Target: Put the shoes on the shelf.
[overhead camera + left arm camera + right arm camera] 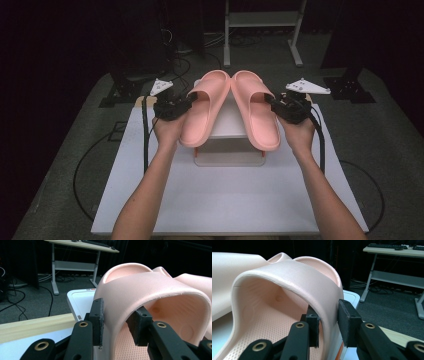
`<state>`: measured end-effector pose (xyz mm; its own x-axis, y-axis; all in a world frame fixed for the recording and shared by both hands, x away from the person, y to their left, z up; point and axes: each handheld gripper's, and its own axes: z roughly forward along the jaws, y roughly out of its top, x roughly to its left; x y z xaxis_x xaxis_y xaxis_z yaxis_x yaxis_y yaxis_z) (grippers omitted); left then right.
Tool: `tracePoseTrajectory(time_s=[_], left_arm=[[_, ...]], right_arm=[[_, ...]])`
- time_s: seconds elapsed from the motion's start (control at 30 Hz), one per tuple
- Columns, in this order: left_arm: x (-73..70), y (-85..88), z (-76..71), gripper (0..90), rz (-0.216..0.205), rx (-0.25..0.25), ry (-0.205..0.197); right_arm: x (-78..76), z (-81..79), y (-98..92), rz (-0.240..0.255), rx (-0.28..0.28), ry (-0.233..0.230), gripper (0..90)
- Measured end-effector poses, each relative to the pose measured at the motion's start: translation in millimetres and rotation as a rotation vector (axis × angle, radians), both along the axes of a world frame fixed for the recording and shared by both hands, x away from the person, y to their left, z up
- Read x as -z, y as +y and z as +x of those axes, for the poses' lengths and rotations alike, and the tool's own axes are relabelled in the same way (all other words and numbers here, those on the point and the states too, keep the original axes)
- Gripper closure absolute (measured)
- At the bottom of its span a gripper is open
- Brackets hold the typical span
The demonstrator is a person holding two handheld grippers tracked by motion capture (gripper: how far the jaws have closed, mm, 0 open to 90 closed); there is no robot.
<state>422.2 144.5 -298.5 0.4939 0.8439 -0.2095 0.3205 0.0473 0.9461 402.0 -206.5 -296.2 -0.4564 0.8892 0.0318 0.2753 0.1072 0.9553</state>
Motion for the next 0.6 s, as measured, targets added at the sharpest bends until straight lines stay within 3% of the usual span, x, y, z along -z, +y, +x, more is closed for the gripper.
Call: tracePoseTrajectory(time_s=[0.4,0.6], left_arm=[[-0.9,-7.2,5.3,62.7,0.0,-0.01,0.011],[-1.2,-8.6,7.7,60.9,-0.028,-0.006,0.022]], right_arm=[[1.6,7.8,0.8,0.027,0.014,0.02,69.4],[1.2,10.9,3.2,0.031,0.024,0.018,69.4]])
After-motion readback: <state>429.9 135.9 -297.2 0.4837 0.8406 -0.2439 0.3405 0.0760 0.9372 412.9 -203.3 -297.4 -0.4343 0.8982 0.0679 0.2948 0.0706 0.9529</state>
